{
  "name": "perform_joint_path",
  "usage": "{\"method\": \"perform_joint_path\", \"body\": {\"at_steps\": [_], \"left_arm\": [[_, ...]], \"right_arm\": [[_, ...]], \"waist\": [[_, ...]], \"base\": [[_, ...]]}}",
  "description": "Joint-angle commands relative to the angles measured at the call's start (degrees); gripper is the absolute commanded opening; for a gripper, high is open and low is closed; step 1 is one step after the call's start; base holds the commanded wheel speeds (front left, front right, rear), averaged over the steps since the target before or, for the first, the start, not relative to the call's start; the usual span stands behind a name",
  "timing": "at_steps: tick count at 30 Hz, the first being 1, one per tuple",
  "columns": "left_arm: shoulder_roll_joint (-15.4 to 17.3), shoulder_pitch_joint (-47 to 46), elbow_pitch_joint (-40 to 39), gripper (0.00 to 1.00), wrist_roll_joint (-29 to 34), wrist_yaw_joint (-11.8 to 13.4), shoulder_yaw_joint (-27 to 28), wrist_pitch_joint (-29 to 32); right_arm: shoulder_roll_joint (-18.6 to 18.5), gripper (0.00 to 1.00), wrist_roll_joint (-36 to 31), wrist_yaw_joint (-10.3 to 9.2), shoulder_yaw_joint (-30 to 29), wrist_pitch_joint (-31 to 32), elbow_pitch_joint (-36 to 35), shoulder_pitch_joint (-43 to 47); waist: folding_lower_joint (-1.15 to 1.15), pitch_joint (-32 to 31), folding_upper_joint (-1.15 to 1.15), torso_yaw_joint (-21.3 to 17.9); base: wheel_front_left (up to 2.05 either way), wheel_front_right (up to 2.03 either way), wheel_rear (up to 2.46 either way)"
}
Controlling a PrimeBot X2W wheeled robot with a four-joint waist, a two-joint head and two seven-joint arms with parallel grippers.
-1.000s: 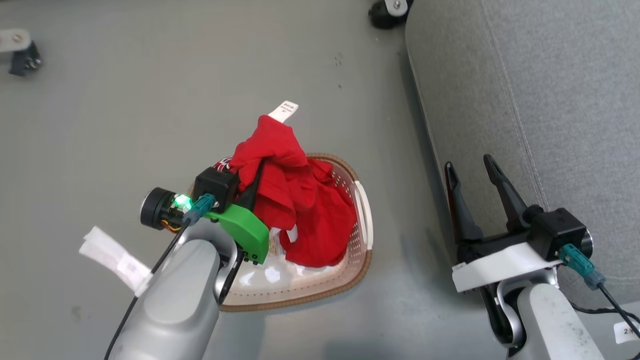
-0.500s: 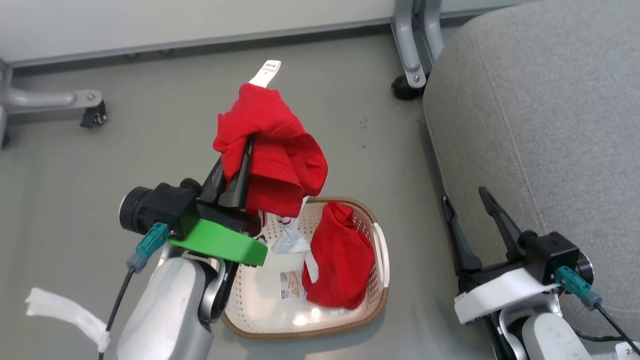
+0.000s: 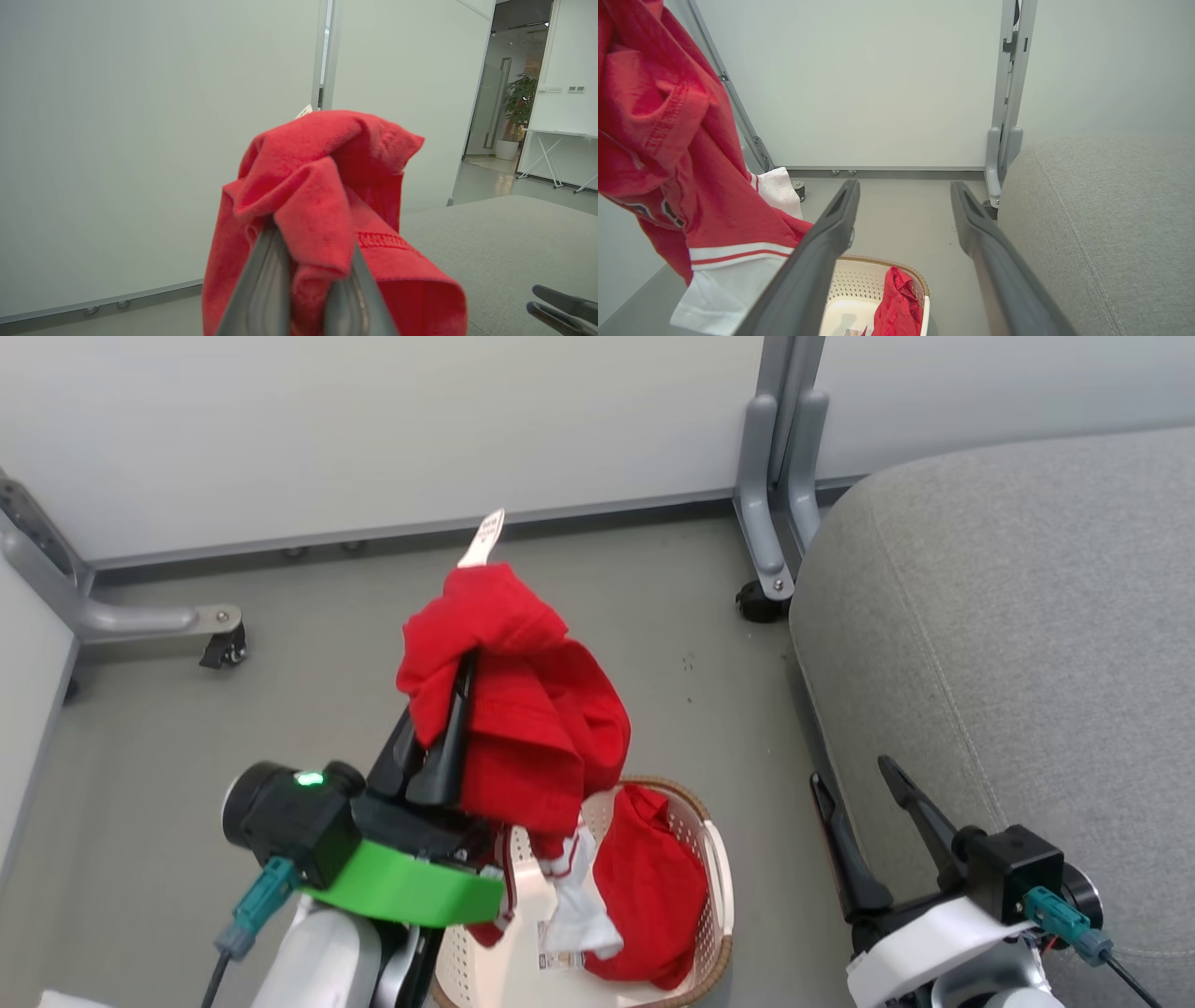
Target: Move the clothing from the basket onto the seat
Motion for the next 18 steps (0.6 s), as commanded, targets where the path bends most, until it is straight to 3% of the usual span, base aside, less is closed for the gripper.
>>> {"method": "perform_joint_path", "body": {"at_steps": [1, 18], "left_arm": [[0.3, 1.9, -0.7, 0.00, 0.4, 0.1, 0.1, -0.2], [0.2, 5.0, -3.0, 0.00, 0.1, 0.4, -1.2, -0.2]], "right_arm": [[-0.2, 1.00, 0.3, 0.00, 0.1, 0.4, -0.6, 1.5], [0.1, 1.00, 1.0, 0.00, 0.2, 1.7, -1.9, 4.2]], "waist": [[0.01, -2.2, 0.00, -0.4], [0.01, -3.3, 0.00, 0.1]], "base": [[0.00, 0.00, 0.00], [0.00, 0.00, 0.00]]}}
